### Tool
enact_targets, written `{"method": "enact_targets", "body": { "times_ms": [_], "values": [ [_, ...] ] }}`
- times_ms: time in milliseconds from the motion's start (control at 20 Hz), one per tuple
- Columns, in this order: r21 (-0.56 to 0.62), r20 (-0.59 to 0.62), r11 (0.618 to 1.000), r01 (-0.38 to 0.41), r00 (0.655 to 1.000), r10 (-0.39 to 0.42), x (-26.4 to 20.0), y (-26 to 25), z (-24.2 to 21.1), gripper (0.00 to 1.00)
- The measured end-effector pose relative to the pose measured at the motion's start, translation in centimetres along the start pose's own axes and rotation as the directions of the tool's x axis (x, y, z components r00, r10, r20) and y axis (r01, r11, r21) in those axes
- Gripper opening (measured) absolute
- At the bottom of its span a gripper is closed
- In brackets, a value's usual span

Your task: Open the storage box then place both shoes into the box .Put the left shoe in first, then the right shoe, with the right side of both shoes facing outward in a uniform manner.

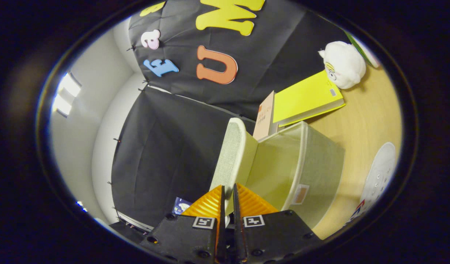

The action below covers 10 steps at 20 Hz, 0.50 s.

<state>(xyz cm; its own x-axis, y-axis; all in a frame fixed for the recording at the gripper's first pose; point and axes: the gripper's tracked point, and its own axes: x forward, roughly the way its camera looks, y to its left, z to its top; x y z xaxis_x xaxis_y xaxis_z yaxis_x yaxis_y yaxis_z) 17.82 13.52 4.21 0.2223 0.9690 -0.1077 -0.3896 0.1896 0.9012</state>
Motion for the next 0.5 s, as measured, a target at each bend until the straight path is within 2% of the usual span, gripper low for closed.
{"method": "enact_targets", "body": {
  "times_ms": [500],
  "values": [
    [-0.098,0.008,0.992,0.083,0.997,-0.082,10.2,7.6,-1.0,0.13]
  ]
}}
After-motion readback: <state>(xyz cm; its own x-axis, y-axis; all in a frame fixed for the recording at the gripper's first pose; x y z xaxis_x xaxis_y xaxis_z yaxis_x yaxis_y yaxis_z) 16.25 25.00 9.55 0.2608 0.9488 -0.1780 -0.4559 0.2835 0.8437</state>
